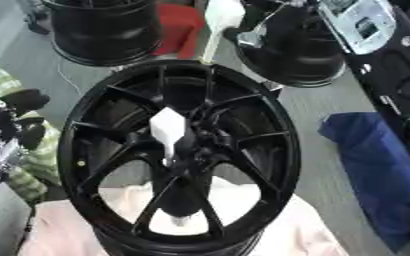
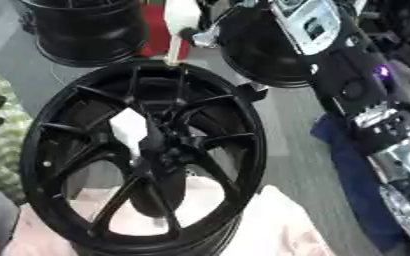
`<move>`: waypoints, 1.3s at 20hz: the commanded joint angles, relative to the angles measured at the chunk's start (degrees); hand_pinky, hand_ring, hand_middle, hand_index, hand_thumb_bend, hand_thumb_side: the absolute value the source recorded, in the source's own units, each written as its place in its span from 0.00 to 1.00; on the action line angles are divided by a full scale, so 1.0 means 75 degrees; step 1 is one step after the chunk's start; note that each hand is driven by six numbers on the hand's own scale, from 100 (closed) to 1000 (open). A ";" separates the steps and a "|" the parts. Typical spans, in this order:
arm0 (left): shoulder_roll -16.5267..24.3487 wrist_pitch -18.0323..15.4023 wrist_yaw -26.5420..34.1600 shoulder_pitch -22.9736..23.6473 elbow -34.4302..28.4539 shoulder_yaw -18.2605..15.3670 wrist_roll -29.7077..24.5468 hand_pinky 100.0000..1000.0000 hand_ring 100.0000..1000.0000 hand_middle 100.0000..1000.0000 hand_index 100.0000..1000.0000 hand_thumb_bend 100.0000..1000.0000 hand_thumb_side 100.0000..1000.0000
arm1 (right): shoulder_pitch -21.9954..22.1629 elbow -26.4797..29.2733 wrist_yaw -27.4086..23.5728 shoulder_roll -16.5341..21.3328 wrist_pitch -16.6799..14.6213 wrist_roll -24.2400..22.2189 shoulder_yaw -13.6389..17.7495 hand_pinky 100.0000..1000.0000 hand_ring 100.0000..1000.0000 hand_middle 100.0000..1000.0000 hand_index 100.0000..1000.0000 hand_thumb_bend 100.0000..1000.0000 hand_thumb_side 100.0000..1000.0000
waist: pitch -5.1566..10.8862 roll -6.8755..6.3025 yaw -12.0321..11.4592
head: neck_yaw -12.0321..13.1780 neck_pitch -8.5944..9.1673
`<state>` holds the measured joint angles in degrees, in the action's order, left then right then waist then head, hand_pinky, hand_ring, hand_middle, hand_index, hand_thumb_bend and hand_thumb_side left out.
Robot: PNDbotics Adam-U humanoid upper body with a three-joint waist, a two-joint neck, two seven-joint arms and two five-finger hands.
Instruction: Pull the pin out of the wheel hub.
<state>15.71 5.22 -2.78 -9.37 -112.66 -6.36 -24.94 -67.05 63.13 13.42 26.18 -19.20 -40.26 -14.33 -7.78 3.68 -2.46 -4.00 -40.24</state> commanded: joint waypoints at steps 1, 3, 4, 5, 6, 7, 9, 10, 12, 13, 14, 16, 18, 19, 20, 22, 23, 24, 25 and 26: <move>0.0194 0.0009 -0.0010 -0.0004 -0.0084 -0.0093 0.0052 0.89 0.95 0.81 0.90 0.33 0.50 | 0.0153 0.0573 -0.0403 0.0835 0.0053 0.0196 0.0224 0.42 0.43 0.21 0.45 0.00 0.16 | 0.0196 -0.0022 0.0066 | 0.0079 -0.0062; 0.0206 0.0012 -0.0018 0.0026 -0.0084 -0.0117 0.0085 0.89 0.95 0.81 0.90 0.33 0.50 | 0.0590 0.1018 -0.0680 0.1369 0.0109 0.0401 0.0391 0.43 0.43 0.22 0.45 0.00 0.16 | 0.0213 -0.0020 0.0148 | 0.0144 -0.0074; 0.0209 0.0014 -0.0023 0.0036 -0.0084 -0.0127 0.0099 0.89 0.95 0.81 0.90 0.33 0.50 | 0.0834 0.1248 -0.0811 0.1621 0.0150 0.0529 0.0490 0.43 0.43 0.22 0.45 0.00 0.13 | 0.0217 -0.0018 0.0185 | 0.0162 -0.0079; 0.0208 0.0017 -0.0026 0.0040 -0.0087 -0.0138 0.0114 0.89 0.95 0.81 0.90 0.33 0.50 | 0.1176 0.1518 -0.0961 0.1921 0.0184 0.0712 0.0641 0.43 0.44 0.22 0.46 0.00 0.17 | 0.0219 -0.0012 0.0228 | 0.0178 -0.0081; 0.0205 0.0023 -0.0027 0.0041 -0.0090 -0.0146 0.0126 0.89 0.95 0.81 0.90 0.33 0.50 | 0.1520 0.1779 -0.1099 0.2185 0.0224 0.0894 0.0786 0.43 0.44 0.22 0.46 0.00 0.17 | 0.0218 -0.0008 0.0265 | 0.0202 -0.0081; 0.0200 0.0027 -0.0023 0.0040 -0.0095 -0.0152 0.0136 0.89 0.95 0.81 0.90 0.33 0.50 | 0.1898 0.2030 -0.1218 0.2427 0.0271 0.1094 0.0951 0.43 0.44 0.22 0.46 0.00 0.17 | 0.0216 -0.0008 0.0302 | 0.0231 -0.0084; 0.0200 0.0036 -0.0030 0.0039 -0.0101 -0.0167 0.0155 0.89 0.95 0.81 0.90 0.33 0.50 | 0.2702 0.2444 -0.1401 0.2796 0.0362 0.1487 0.1302 0.43 0.44 0.23 0.47 0.02 0.17 | 0.0211 -0.0011 0.0378 | 0.0303 -0.0081; 0.0202 0.0039 -0.0035 0.0042 -0.0103 -0.0177 0.0167 0.89 0.95 0.81 0.90 0.33 0.50 | 0.3101 0.2603 -0.1467 0.2917 0.0406 0.1686 0.1483 0.43 0.44 0.23 0.47 0.03 0.17 | 0.0209 -0.0013 0.0412 | 0.0327 -0.0080; 0.0207 0.0045 -0.0050 0.0055 -0.0107 -0.0204 0.0202 0.89 0.95 0.81 0.90 0.33 0.50 | 0.3963 0.2829 -0.1540 0.3038 0.0475 0.2139 0.1895 0.43 0.45 0.23 0.47 0.05 0.16 | 0.0206 -0.0015 0.0477 | 0.0374 -0.0081; 0.0208 0.0047 -0.0056 0.0062 -0.0109 -0.0217 0.0220 0.89 0.95 0.81 0.90 0.33 0.50 | 0.4379 0.2906 -0.1533 0.3040 0.0501 0.2360 0.2090 0.43 0.45 0.24 0.48 0.07 0.16 | 0.0203 -0.0018 0.0509 | 0.0407 -0.0081; 0.0208 0.0048 -0.0060 0.0068 -0.0112 -0.0229 0.0235 0.89 0.95 0.81 0.90 0.32 0.50 | 0.4768 0.2960 -0.1474 0.3009 0.0538 0.2579 0.2282 0.44 0.46 0.25 0.49 0.09 0.16 | 0.0200 -0.0020 0.0537 | 0.0434 -0.0086; 0.0200 0.0053 -0.0066 0.0071 -0.0118 -0.0251 0.0266 0.89 0.95 0.81 0.90 0.32 0.50 | 0.5537 0.3082 -0.1186 0.2847 0.0575 0.3005 0.2681 0.46 0.48 0.29 0.53 0.13 0.16 | 0.0191 -0.0025 0.0576 | 0.0483 -0.0089; 0.0188 0.0058 -0.0070 0.0073 -0.0125 -0.0266 0.0288 0.89 0.95 0.81 0.90 0.32 0.50 | 0.6277 0.3200 -0.0667 0.2573 0.0664 0.3502 0.3123 0.47 0.49 0.30 0.55 0.14 0.15 | 0.0175 -0.0038 0.0598 | 0.0527 -0.0079; 0.0185 0.0059 -0.0076 0.0082 -0.0127 -0.0278 0.0298 0.89 0.95 0.81 0.90 0.32 0.50 | 0.6691 0.3207 -0.0366 0.2365 0.0761 0.3803 0.3363 0.48 0.52 0.37 0.64 0.21 0.15 | 0.0162 -0.0050 0.0622 | 0.0561 -0.0076; 0.0185 0.0060 -0.0084 0.0095 -0.0127 -0.0291 0.0310 0.89 0.95 0.81 0.90 0.32 0.50 | 0.7082 0.3201 -0.0066 0.2151 0.0857 0.4106 0.3572 0.49 0.54 0.41 0.69 0.25 0.16 | 0.0152 -0.0060 0.0643 | 0.0593 -0.0072; 0.0189 0.0058 -0.0101 0.0114 -0.0126 -0.0307 0.0330 0.89 0.95 0.81 0.90 0.32 0.50 | 0.7681 0.3147 0.0435 0.1771 0.1013 0.4616 0.3843 0.52 0.59 0.51 0.80 0.31 0.20 | 0.0141 -0.0072 0.0680 | 0.0628 -0.0073; 0.0188 0.0058 -0.0107 0.0118 -0.0124 -0.0315 0.0340 0.89 0.95 0.81 0.90 0.32 0.50 | 0.7927 0.3081 0.0631 0.1584 0.1090 0.4838 0.3956 0.57 0.68 0.68 0.93 0.42 0.24 | 0.0139 -0.0074 0.0706 | 0.0638 -0.0081; 0.0182 0.0058 -0.0108 0.0119 -0.0125 -0.0317 0.0347 0.89 0.95 0.81 0.90 0.32 0.50 | 0.8131 0.3021 0.0809 0.1402 0.1150 0.5065 0.4064 0.60 0.74 0.79 0.96 0.45 0.27 | 0.0139 -0.0077 0.0726 | 0.0639 -0.0087; 0.0169 0.0058 -0.0107 0.0121 -0.0126 -0.0317 0.0350 0.89 0.95 0.81 0.90 0.32 0.50 | 0.8304 0.2986 0.0933 0.1207 0.1193 0.5336 0.4184 0.63 0.77 0.84 0.98 0.48 0.29 | 0.0138 -0.0082 0.0743 | 0.0639 -0.0089; 0.0153 0.0062 -0.0106 0.0123 -0.0126 -0.0315 0.0349 0.89 0.95 0.81 0.90 0.32 0.50 | 0.8440 0.2980 0.0986 0.1021 0.1213 0.5661 0.4301 0.63 0.79 0.88 0.99 0.50 0.31 | 0.0135 -0.0089 0.0757 | 0.0633 -0.0090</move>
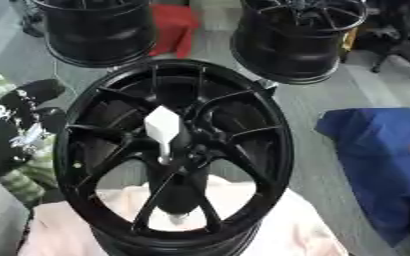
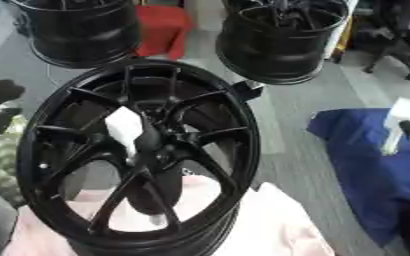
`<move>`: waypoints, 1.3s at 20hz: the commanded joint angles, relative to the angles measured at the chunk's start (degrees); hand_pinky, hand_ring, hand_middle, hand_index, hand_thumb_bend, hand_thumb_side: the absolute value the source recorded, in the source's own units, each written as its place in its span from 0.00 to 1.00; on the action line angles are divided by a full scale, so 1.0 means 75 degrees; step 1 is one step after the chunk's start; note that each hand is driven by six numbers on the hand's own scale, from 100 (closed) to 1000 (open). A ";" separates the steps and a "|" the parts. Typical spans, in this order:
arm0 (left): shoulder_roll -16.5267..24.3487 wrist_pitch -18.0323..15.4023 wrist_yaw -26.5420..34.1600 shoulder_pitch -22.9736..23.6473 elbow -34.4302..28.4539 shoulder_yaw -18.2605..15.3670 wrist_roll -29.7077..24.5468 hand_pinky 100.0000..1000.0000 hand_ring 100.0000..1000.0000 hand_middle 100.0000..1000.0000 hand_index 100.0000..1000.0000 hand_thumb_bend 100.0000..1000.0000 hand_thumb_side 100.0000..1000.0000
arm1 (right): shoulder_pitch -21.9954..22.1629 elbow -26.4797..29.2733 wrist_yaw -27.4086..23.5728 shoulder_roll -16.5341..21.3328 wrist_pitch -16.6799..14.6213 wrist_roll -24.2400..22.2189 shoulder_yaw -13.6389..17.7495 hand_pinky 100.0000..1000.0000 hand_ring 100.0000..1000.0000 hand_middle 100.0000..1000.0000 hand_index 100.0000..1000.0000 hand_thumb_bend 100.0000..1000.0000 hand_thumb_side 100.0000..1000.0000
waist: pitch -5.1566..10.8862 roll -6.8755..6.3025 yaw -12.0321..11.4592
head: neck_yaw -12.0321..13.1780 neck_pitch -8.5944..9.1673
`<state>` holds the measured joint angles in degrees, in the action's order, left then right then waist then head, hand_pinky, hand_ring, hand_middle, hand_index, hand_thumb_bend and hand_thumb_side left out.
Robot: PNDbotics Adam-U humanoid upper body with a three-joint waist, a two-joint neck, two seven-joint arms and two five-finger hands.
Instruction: Pull the pin out of the wheel hub.
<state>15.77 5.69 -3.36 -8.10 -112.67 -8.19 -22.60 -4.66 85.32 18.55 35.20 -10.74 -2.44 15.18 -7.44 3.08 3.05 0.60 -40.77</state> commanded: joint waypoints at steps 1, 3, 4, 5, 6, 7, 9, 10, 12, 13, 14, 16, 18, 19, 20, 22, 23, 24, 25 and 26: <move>0.0128 0.0004 -0.0032 -0.0041 -0.0122 -0.0069 0.0032 0.89 0.95 0.81 0.90 0.32 0.50 | 0.0237 0.0029 0.0289 -0.0366 0.0096 0.1002 0.0476 0.63 0.79 0.90 0.99 0.50 0.32 | 0.0089 -0.0018 0.0034 | 0.0008 -0.0025; 0.0101 0.0009 -0.0036 -0.0023 -0.0122 -0.0066 0.0020 0.89 0.95 0.81 0.90 0.32 0.50 | 0.0398 0.0063 0.0187 -0.0675 0.0103 0.1794 0.0636 0.63 0.80 0.92 0.99 0.51 0.34 | 0.0091 -0.0032 0.0050 | -0.0011 -0.0036; 0.0092 0.0011 -0.0037 -0.0015 -0.0123 -0.0069 0.0020 0.89 0.95 0.81 0.90 0.32 0.50 | 0.0451 0.0091 0.0143 -0.0801 0.0097 0.2157 0.0685 0.63 0.80 0.92 0.99 0.51 0.34 | 0.0093 -0.0039 0.0054 | -0.0016 -0.0040; 0.0082 0.0013 -0.0036 -0.0006 -0.0124 -0.0074 0.0024 0.89 0.95 0.81 0.90 0.32 0.50 | 0.0481 0.0132 0.0087 -0.0929 0.0092 0.2532 0.0741 0.62 0.80 0.92 0.99 0.51 0.35 | 0.0098 -0.0051 0.0058 | -0.0013 -0.0042; 0.0075 0.0012 -0.0032 0.0000 -0.0125 -0.0076 0.0027 0.89 0.95 0.81 0.90 0.32 0.50 | 0.0504 0.0175 0.0035 -0.1031 0.0094 0.2896 0.0775 0.62 0.80 0.92 0.99 0.50 0.36 | 0.0102 -0.0061 0.0059 | -0.0012 -0.0043; 0.0068 0.0011 -0.0027 0.0004 -0.0126 -0.0076 0.0030 0.89 0.95 0.81 0.90 0.32 0.50 | 0.0507 0.0226 -0.0061 -0.1125 0.0089 0.3248 0.0792 0.60 0.78 0.89 0.97 0.49 0.36 | 0.0109 -0.0073 0.0060 | -0.0012 -0.0039; 0.0054 0.0010 -0.0014 0.0005 -0.0126 -0.0075 0.0036 0.89 0.95 0.81 0.90 0.32 0.50 | 0.0496 0.0322 -0.0333 -0.1248 0.0033 0.3784 0.0744 0.57 0.75 0.84 0.95 0.47 0.36 | 0.0120 -0.0091 0.0058 | -0.0016 -0.0029; 0.0046 0.0010 -0.0007 0.0005 -0.0125 -0.0074 0.0041 0.89 0.95 0.81 0.90 0.32 0.50 | 0.0486 0.0366 -0.0506 -0.1288 -0.0014 0.3965 0.0698 0.56 0.74 0.83 0.95 0.46 0.36 | 0.0123 -0.0097 0.0056 | -0.0015 -0.0023; 0.0024 0.0012 0.0014 0.0004 -0.0122 -0.0070 0.0054 0.89 0.95 0.81 0.90 0.31 0.50 | 0.0445 0.0470 -0.0806 -0.1358 -0.0117 0.4166 0.0578 0.55 0.71 0.79 0.93 0.45 0.33 | 0.0125 -0.0108 0.0051 | 0.0001 -0.0009; 0.0012 0.0016 0.0027 0.0003 -0.0119 -0.0066 0.0061 0.89 0.95 0.81 0.90 0.32 0.49 | 0.0426 0.0523 -0.0939 -0.1397 -0.0160 0.4202 0.0513 0.54 0.68 0.76 0.92 0.52 0.25 | 0.0122 -0.0114 0.0044 | 0.0007 -0.0001; -0.0001 0.0020 0.0041 0.0003 -0.0115 -0.0058 0.0066 0.89 0.95 0.81 0.90 0.31 0.50 | 0.0410 0.0582 -0.1075 -0.1447 -0.0192 0.4207 0.0435 0.53 0.68 0.76 0.92 0.41 0.29 | 0.0121 -0.0119 0.0034 | 0.0008 0.0003; -0.0023 0.0019 0.0069 0.0007 -0.0114 -0.0045 0.0074 0.89 0.95 0.81 0.90 0.30 0.50 | 0.0379 0.0720 -0.1298 -0.1570 -0.0206 0.4161 0.0275 0.53 0.67 0.75 0.91 0.37 0.27 | 0.0116 -0.0135 0.0007 | 0.0021 0.0026; -0.0046 0.0021 0.0095 -0.0009 -0.0117 -0.0049 0.0109 0.89 0.95 0.81 0.90 0.30 0.49 | 0.0349 0.0904 -0.1515 -0.1695 -0.0238 0.4026 0.0071 0.53 0.67 0.75 0.91 0.34 0.28 | 0.0096 -0.0151 -0.0016 | 0.0041 0.0068; -0.0056 0.0021 0.0112 -0.0020 -0.0123 -0.0049 0.0133 0.88 0.95 0.80 0.90 0.30 0.49 | 0.0325 0.1002 -0.1598 -0.1755 -0.0250 0.3920 -0.0035 0.53 0.67 0.74 0.91 0.33 0.28 | 0.0088 -0.0157 -0.0021 | 0.0048 0.0069; -0.0063 0.0022 0.0129 -0.0025 -0.0128 -0.0045 0.0153 0.88 0.95 0.80 0.90 0.30 0.49 | 0.0293 0.1099 -0.1675 -0.1822 -0.0254 0.3813 -0.0131 0.53 0.67 0.74 0.91 0.32 0.28 | 0.0083 -0.0162 -0.0024 | 0.0044 0.0063; -0.0085 0.0029 0.0148 -0.0022 -0.0132 -0.0041 0.0178 0.88 0.95 0.80 0.89 0.29 0.49 | 0.0240 0.1283 -0.1828 -0.1948 -0.0279 0.3633 -0.0291 0.52 0.66 0.74 0.91 0.30 0.28 | 0.0074 -0.0170 -0.0034 | 0.0026 0.0081; -0.0097 0.0033 0.0155 -0.0016 -0.0135 -0.0040 0.0191 0.88 0.95 0.80 0.89 0.29 0.49 | 0.0220 0.1366 -0.1880 -0.1991 -0.0286 0.3555 -0.0364 0.52 0.66 0.74 0.91 0.30 0.28 | 0.0069 -0.0172 -0.0043 | 0.0015 0.0096; -0.0103 0.0035 0.0162 -0.0013 -0.0140 -0.0040 0.0206 0.88 0.95 0.80 0.89 0.29 0.49 | 0.0196 0.1446 -0.1919 -0.2025 -0.0290 0.3477 -0.0438 0.52 0.66 0.74 0.92 0.29 0.28 | 0.0063 -0.0173 -0.0049 | 0.0008 0.0105; -0.0106 0.0036 0.0170 -0.0012 -0.0146 -0.0040 0.0222 0.88 0.95 0.80 0.89 0.29 0.49 | 0.0173 0.1511 -0.1949 -0.2045 -0.0287 0.3405 -0.0494 0.52 0.66 0.74 0.91 0.29 0.28 | 0.0057 -0.0173 -0.0053 | 0.0008 0.0112; -0.0107 0.0037 0.0177 -0.0011 -0.0150 -0.0039 0.0235 0.88 0.95 0.80 0.89 0.29 0.49 | 0.0159 0.1557 -0.1971 -0.2056 -0.0275 0.3351 -0.0524 0.52 0.66 0.74 0.91 0.29 0.28 | 0.0053 -0.0173 -0.0055 | 0.0010 0.0116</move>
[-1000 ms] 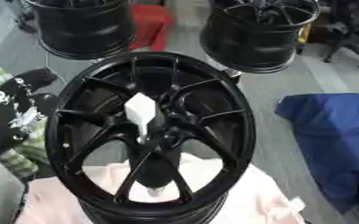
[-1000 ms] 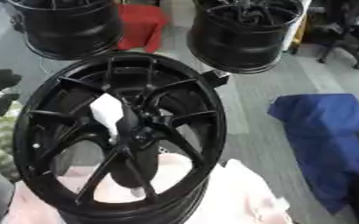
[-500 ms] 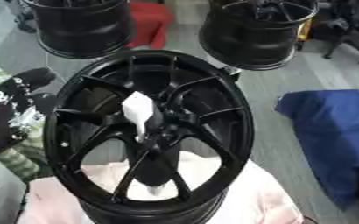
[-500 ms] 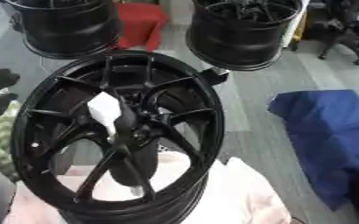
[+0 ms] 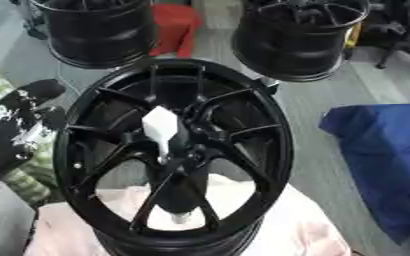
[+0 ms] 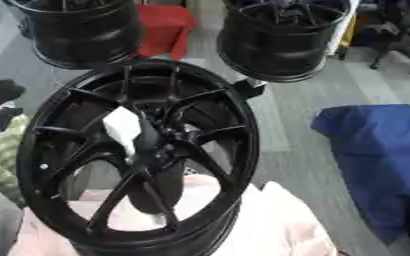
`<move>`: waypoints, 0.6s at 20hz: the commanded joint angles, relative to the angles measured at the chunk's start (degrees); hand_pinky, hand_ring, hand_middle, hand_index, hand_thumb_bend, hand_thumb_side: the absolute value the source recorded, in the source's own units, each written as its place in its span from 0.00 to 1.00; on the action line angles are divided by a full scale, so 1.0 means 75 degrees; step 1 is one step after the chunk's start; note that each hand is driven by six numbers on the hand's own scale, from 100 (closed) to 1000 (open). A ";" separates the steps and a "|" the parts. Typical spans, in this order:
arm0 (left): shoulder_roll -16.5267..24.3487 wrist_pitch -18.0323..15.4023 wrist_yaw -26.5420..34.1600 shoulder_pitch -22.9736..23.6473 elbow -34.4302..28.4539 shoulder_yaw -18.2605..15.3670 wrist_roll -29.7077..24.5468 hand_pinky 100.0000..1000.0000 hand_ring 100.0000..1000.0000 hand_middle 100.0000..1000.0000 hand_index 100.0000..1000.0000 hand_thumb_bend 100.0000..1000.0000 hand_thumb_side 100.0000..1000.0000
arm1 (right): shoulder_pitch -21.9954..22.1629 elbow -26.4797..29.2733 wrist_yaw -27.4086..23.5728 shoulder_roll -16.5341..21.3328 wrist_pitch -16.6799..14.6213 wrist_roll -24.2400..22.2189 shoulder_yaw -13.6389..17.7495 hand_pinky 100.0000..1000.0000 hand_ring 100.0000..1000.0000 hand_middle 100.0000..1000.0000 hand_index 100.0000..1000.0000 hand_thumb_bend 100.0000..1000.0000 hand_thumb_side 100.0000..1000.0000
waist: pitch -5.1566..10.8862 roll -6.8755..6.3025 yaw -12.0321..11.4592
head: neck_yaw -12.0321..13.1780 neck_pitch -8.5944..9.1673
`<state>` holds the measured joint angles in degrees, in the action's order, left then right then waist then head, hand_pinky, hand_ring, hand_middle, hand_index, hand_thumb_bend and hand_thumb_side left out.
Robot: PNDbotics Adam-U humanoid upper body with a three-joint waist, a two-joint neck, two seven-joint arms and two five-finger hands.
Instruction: Pull the pin out of the wheel hub.
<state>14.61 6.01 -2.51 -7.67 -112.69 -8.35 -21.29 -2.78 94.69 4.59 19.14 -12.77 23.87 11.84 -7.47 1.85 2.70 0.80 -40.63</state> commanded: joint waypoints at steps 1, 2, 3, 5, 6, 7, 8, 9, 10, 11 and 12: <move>0.0047 -0.0004 0.0068 -0.0068 -0.0150 -0.0016 0.0070 0.88 0.95 0.80 0.89 0.29 0.49 | -0.0098 0.0338 -0.0124 0.0080 0.0008 -0.0191 -0.0090 0.52 0.66 0.74 0.91 0.29 0.28 | 0.0055 -0.0009 -0.0009 | -0.0016 0.0099; 0.0047 -0.0003 0.0071 -0.0068 -0.0152 -0.0015 0.0075 0.88 0.95 0.80 0.89 0.29 0.49 | -0.0100 0.0357 -0.0133 0.0077 0.0018 -0.0212 -0.0094 0.52 0.66 0.74 0.91 0.29 0.28 | 0.0054 -0.0009 -0.0009 | -0.0015 0.0100; 0.0031 0.0002 0.0076 -0.0063 -0.0150 -0.0013 0.0087 0.88 0.95 0.80 0.89 0.29 0.49 | -0.0179 0.0400 -0.0176 0.0039 0.0014 -0.0286 -0.0206 0.52 0.66 0.74 0.92 0.27 0.28 | 0.0048 0.0004 -0.0014 | -0.0029 0.0077; 0.0000 0.0015 0.0076 -0.0047 -0.0150 -0.0009 0.0115 0.88 0.95 0.80 0.89 0.29 0.49 | -0.0282 0.0466 -0.0278 -0.0023 0.0020 -0.0456 -0.0391 0.53 0.66 0.74 0.92 0.27 0.28 | 0.0040 0.0020 -0.0011 | -0.0023 0.0055; -0.0012 0.0020 0.0076 -0.0041 -0.0151 -0.0006 0.0124 0.88 0.95 0.80 0.89 0.29 0.49 | -0.0318 0.0490 -0.0323 -0.0051 0.0023 -0.0524 -0.0452 0.53 0.66 0.74 0.92 0.27 0.28 | 0.0032 0.0021 -0.0005 | -0.0011 0.0040; -0.0018 0.0024 0.0076 -0.0037 -0.0153 -0.0004 0.0129 0.88 0.95 0.80 0.89 0.29 0.49 | -0.0339 0.0506 -0.0359 -0.0067 0.0027 -0.0573 -0.0487 0.53 0.66 0.74 0.92 0.27 0.28 | 0.0027 0.0021 0.0000 | -0.0002 0.0032; -0.0033 0.0029 0.0080 -0.0036 -0.0153 0.0000 0.0133 0.88 0.95 0.80 0.89 0.29 0.49 | -0.0360 0.0514 -0.0391 -0.0076 0.0031 -0.0632 -0.0541 0.52 0.66 0.74 0.92 0.27 0.28 | 0.0017 0.0017 0.0005 | 0.0000 0.0029; -0.0047 0.0036 0.0085 -0.0036 -0.0152 0.0003 0.0138 0.88 0.95 0.80 0.89 0.29 0.49 | -0.0374 0.0516 -0.0417 -0.0080 0.0039 -0.0692 -0.0587 0.52 0.66 0.74 0.92 0.27 0.28 | 0.0011 0.0015 0.0008 | 0.0001 0.0030; -0.0062 0.0041 0.0093 -0.0041 -0.0155 0.0006 0.0144 0.88 0.95 0.80 0.89 0.29 0.49 | -0.0389 0.0514 -0.0442 -0.0081 0.0045 -0.0755 -0.0638 0.52 0.66 0.74 0.92 0.27 0.28 | -0.0003 0.0014 0.0001 | 0.0001 0.0043; -0.0072 0.0046 0.0100 -0.0044 -0.0159 0.0008 0.0150 0.88 0.95 0.80 0.89 0.29 0.49 | -0.0402 0.0514 -0.0462 -0.0085 0.0046 -0.0809 -0.0674 0.52 0.66 0.74 0.92 0.27 0.28 | -0.0012 0.0014 0.0000 | 0.0006 0.0050; -0.0084 0.0053 0.0108 -0.0042 -0.0160 0.0008 0.0158 0.88 0.95 0.80 0.89 0.29 0.49 | -0.0421 0.0519 -0.0487 -0.0102 0.0042 -0.0856 -0.0710 0.52 0.65 0.74 0.92 0.27 0.27 | -0.0022 0.0012 -0.0004 | 0.0018 0.0051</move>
